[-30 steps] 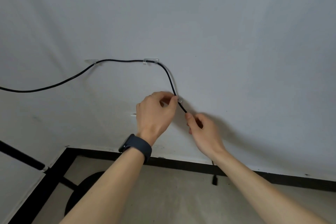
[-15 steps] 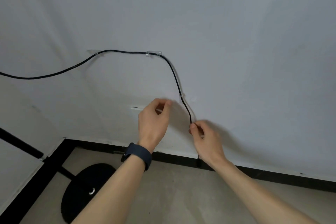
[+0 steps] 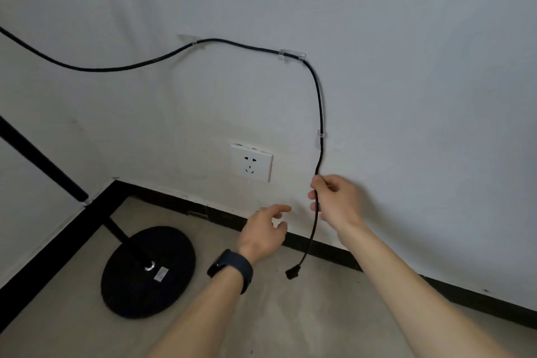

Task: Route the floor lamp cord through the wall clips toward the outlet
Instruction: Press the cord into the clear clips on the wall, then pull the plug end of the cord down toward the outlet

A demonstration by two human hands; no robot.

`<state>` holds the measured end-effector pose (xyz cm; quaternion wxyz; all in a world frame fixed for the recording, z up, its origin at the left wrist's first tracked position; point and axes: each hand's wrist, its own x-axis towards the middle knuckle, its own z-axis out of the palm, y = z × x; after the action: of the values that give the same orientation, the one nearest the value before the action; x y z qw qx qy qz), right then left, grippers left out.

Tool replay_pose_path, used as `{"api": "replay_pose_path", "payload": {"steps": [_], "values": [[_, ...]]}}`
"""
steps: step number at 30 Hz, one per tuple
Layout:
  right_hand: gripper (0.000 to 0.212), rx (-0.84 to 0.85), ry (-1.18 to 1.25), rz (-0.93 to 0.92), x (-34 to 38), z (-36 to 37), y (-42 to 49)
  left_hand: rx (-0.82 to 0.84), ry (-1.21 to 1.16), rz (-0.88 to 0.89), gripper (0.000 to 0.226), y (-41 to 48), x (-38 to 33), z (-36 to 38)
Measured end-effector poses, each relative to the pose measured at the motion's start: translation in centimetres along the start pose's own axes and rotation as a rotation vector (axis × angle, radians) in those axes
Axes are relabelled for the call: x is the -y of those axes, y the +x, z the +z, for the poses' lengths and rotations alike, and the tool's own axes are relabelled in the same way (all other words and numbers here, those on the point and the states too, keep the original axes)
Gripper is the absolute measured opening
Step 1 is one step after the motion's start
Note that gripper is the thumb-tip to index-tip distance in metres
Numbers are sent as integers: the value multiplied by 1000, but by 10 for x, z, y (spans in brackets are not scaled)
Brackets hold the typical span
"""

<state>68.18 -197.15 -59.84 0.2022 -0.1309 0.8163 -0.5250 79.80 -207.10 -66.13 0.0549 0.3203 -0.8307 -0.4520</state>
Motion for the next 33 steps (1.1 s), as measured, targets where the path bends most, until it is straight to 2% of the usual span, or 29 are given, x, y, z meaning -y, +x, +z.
{"api": "replay_pose_path", "payload": {"steps": [3, 7, 10, 15, 18, 20, 22, 25, 28, 33], "values": [[19, -2, 35, 56, 5, 5, -1, 119, -32, -33, 41, -1, 0, -1], [21, 99, 261, 151, 8, 13, -9, 328, -150, -92, 34, -5, 1, -5], [20, 102, 339, 153, 8, 10, -7, 403, -225, -88, 31, -6, 1, -10], [20, 47, 324, 108, 1, 20, -1, 390, -224, -130, 17, -12, 27, -19], [21, -20, 273, 49, -3, 31, 0, 428, -135, -169, 19, -18, 54, -21], [22, -51, 183, 5, -8, 38, -1, 381, -116, -185, 24, -19, 68, -24], [21, -4, 36, -22, -19, 44, -3, 272, -68, -179, 28, -15, 74, -28], [28, 194, -162, 53, -41, 53, -8, 147, 10, -170, 28, 0, 77, -32], [21, 240, -120, 117, -53, 61, -8, 102, 114, -166, 26, 15, 78, -32], [21, 225, -45, 139, -48, 72, 4, 126, 104, -248, 36, 32, 84, -26]]}}
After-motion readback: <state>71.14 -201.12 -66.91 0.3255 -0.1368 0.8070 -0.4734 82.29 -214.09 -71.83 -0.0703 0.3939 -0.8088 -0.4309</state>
